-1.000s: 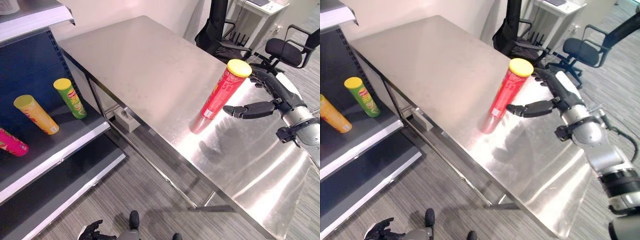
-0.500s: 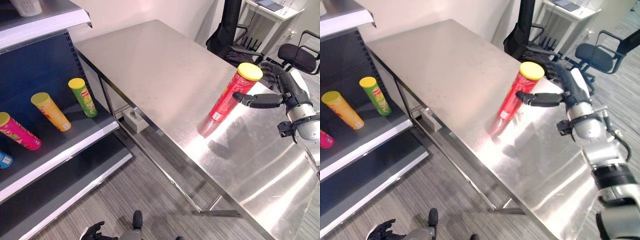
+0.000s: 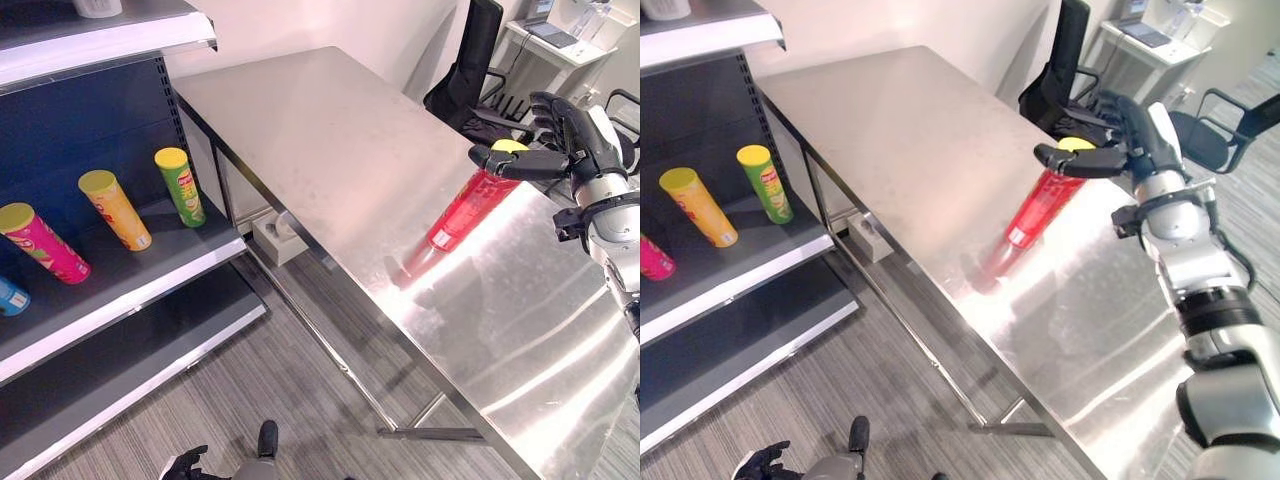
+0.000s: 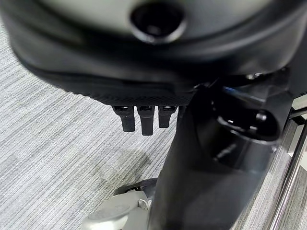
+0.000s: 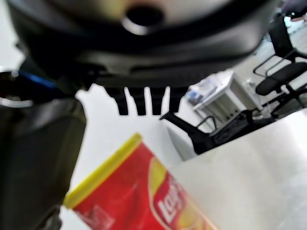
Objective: Put the goods on the table back onto the shelves and tidy them up.
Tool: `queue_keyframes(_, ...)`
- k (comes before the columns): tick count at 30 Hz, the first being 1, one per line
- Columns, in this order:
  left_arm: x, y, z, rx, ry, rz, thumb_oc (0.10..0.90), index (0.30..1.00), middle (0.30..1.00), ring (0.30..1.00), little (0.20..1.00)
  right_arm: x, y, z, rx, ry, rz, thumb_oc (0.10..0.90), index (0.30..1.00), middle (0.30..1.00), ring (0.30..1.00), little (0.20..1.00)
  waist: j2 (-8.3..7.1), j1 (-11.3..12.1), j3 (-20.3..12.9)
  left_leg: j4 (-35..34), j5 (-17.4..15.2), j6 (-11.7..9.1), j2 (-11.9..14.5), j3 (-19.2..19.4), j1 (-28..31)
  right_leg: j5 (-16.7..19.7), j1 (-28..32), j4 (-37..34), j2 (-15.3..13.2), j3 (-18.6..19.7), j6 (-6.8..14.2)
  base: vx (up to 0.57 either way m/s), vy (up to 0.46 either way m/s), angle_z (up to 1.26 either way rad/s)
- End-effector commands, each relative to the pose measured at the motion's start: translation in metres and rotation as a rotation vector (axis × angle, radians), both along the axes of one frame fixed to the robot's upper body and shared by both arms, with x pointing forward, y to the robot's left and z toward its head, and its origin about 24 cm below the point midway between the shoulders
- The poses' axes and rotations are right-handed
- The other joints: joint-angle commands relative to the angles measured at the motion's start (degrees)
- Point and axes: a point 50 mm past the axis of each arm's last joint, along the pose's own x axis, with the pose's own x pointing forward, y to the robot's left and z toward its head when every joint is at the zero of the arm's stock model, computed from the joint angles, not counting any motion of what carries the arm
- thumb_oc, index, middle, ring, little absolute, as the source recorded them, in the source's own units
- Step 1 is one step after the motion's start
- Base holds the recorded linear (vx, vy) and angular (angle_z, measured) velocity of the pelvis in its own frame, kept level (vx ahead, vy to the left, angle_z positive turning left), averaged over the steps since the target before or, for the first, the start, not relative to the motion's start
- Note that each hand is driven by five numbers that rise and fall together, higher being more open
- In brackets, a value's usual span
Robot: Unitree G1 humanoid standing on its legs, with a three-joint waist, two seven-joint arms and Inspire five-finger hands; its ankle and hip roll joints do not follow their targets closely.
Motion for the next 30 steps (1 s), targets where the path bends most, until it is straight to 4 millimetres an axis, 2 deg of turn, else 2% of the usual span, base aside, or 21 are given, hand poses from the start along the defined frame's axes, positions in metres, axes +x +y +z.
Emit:
queue_keyframes(1, 0.006, 0.009, 0.006, 0.04, -0.026, -0.032, 0.8, 0.9, 0.9, 0.9, 0.9, -0.01, 0.002, 0.049, 0.002, -0.197, 0.03, 0.8, 0.9, 0.9, 0.9, 0.9, 1.22, 1.58, -3.02, 0.48, -8.1, -3.89, 3.52, 0.51, 4.49, 0.5, -2.95, 2.67, -0.85, -0.14, 2.03, 0.0, 0.0, 0.0)
queue_keyframes(5, 0.006, 0.008, 0.006, 0.039, -0.031, -0.03, 0.8, 0.9, 0.9, 0.9, 0.9, -0.018, 0.004, 0.052, 0.001, -0.245, 0.057, 0.8, 0.9, 0.9, 0.9, 0.9, 1.54, 1.31, -3.09, 0.44, -8.25, -3.86, 3.49, 0.53, 4.63, 0.4, -2.98, 2.79, -0.94, -0.24, 2.07, 0.0, 0.0, 0.0)
queue_keyframes(10, 0.006, 0.007, 0.006, 0.038, -0.028, -0.04, 0.8, 0.9, 0.9, 0.9, 0.9, -0.021, 0.005, 0.047, -0.019, -0.221, 0.079, 0.8, 0.9, 0.9, 0.9, 0.9, 1.5, 1.04, -3.1, 0.42, -8.29, -3.95, 3.61, 0.61, 4.77, 0.33, -2.89, 2.76, -0.89, -0.21, 2.01, 0.0, 0.0, 0.0)
queue_keyframes(16, 0.008, 0.004, 0.006, 0.031, -0.036, -0.054, 0.8, 0.9, 0.9, 0.9, 0.9, -0.018, 0.004, 0.038, -0.064, -0.163, 0.071, 0.8, 0.9, 0.9, 0.9, 0.9, 1.26, 0.87, -2.97, 0.39, -8.23, -4.06, 3.83, 0.58, 4.9, 0.36, -2.94, 2.73, -0.71, -0.26, 1.9, 0.0, 0.0, 0.0)
queue_keyframes(30, 0.003, 0.005, 0.004, 0.033, -0.015, -0.039, 0.8, 0.9, 0.9, 0.9, 0.9, -0.007, 0.004, 0.033, -0.021, -0.142, 0.038, 0.8, 0.9, 0.9, 0.9, 0.9, 1.32, 1.77, -2.69, 0.25, -8.16, -3.99, 3.66, -0.07, 4.66, 0.32, -2.86, 2.59, -0.57, -0.78, 1.79, 0.0, 0.0, 0.0)
